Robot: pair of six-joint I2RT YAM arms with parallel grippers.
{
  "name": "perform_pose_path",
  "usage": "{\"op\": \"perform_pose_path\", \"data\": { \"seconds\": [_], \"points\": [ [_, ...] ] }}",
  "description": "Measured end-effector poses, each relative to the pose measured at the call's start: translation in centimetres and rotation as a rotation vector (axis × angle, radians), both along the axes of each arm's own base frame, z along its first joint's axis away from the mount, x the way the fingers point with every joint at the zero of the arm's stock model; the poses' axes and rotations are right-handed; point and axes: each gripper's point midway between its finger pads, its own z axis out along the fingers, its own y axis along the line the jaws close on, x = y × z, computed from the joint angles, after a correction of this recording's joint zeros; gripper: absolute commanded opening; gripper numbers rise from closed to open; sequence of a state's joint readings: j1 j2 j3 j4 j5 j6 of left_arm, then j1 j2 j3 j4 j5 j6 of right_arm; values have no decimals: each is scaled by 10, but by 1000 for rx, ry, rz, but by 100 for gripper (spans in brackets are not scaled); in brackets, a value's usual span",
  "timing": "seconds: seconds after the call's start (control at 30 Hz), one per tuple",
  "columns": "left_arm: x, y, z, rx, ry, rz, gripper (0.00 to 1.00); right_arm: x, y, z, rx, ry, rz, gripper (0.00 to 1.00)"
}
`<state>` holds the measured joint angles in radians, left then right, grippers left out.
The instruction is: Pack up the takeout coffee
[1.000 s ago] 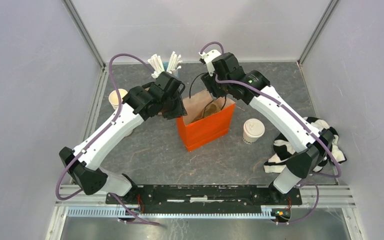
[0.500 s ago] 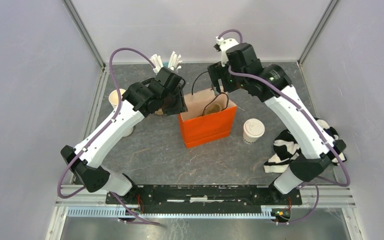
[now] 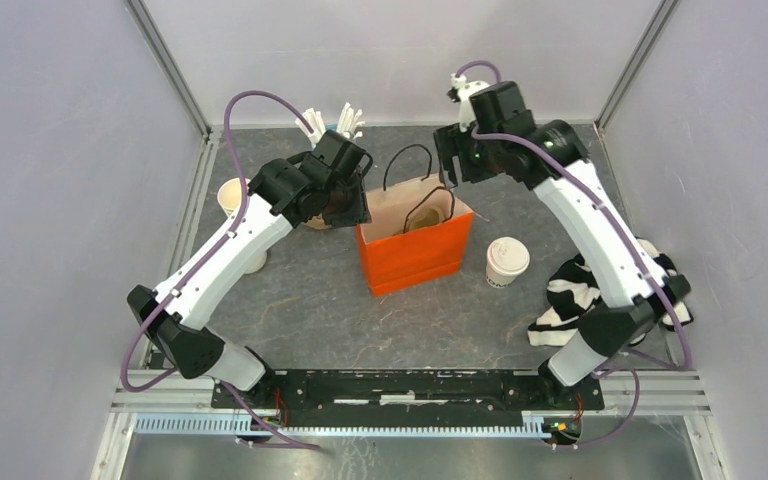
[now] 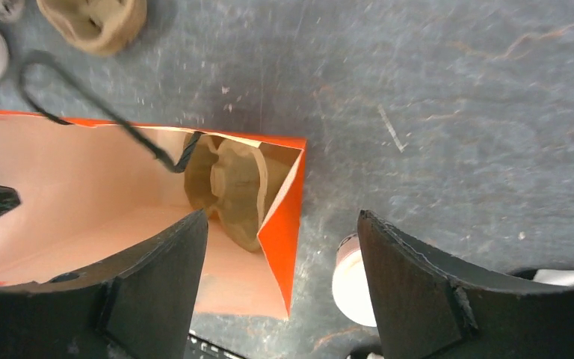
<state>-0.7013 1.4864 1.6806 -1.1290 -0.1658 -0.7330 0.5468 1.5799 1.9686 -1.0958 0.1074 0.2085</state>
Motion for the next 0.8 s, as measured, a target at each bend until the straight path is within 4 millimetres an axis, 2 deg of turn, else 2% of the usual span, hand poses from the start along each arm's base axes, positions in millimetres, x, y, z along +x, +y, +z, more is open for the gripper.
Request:
{"op": "perform_pose_path", "data": {
  "seconds": [0.13,0.2,0.33,0.4,0.5,0.63,0.8],
  "points": [
    [2,-1,0,3,1,-1,34,2,15,-50,-36,145,42,76],
    [2,-1,-1,5,3,0,31,-3,15,-69,-63,196,47,62],
    [3,0,-2,10,0,5,23,-4,19,-85,-103,221,47,41],
    [4,0,-1,13,-5,9,18,-5,24,-86,-122,214,52,34],
    [6,2,-1,16,-9,15,12,-11,33,-85,-138,198,73,36],
    [10,4,3,17,-36,29,5,-12,40,-77,-126,155,87,57],
    [16,6,14,-1,-91,48,2,-5,38,-58,-104,101,61,59]
  ]
}}
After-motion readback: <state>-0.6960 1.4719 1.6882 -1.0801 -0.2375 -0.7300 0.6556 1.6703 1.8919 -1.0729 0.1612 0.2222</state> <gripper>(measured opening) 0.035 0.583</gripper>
